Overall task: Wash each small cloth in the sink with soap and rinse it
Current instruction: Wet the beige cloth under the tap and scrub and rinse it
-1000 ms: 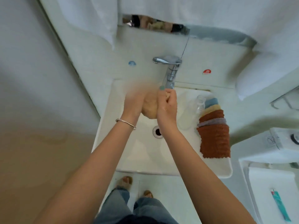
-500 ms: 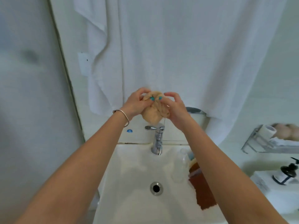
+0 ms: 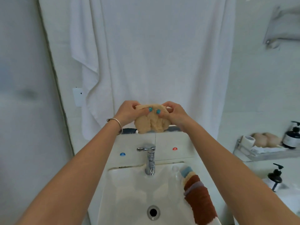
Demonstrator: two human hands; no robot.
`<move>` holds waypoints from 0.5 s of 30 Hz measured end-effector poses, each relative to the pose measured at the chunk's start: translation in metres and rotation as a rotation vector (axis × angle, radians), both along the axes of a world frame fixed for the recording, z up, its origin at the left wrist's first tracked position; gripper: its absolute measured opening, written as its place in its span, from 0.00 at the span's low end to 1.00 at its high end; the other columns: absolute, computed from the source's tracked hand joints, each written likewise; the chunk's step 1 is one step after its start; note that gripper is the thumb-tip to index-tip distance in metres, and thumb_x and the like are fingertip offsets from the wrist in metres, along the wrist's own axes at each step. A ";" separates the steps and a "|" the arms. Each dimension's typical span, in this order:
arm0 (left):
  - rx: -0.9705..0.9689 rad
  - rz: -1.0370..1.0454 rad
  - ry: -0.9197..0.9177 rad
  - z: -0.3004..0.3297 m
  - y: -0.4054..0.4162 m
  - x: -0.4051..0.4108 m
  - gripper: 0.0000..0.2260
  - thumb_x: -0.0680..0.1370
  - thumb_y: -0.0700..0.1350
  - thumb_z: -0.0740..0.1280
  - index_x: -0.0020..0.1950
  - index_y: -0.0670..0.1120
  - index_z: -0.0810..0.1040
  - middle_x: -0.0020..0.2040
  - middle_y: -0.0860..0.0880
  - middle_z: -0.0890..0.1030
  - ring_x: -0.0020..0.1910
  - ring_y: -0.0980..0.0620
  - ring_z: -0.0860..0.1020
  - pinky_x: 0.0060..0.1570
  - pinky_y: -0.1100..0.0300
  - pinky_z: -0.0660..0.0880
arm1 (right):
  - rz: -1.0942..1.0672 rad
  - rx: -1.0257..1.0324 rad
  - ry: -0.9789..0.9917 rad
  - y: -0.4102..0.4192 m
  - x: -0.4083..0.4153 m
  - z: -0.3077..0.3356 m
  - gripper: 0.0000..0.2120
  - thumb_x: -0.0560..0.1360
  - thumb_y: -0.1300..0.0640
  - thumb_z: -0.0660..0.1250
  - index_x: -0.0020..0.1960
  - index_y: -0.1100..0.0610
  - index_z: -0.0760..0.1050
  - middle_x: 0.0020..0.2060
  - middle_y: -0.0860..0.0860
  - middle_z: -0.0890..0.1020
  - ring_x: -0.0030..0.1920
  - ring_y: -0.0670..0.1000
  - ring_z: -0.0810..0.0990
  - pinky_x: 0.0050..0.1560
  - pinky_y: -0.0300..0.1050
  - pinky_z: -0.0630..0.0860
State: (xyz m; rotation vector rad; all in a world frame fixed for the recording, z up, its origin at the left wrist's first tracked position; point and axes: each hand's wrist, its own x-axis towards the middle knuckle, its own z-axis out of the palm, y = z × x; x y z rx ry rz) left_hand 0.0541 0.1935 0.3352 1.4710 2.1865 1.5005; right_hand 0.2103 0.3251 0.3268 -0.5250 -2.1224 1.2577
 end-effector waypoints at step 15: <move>0.102 -0.072 -0.263 0.022 0.017 0.004 0.14 0.71 0.45 0.73 0.51 0.37 0.81 0.44 0.42 0.77 0.45 0.47 0.77 0.53 0.45 0.78 | 0.121 -0.094 -0.048 0.046 0.033 0.047 0.26 0.72 0.71 0.67 0.65 0.53 0.65 0.53 0.58 0.74 0.50 0.56 0.78 0.51 0.48 0.79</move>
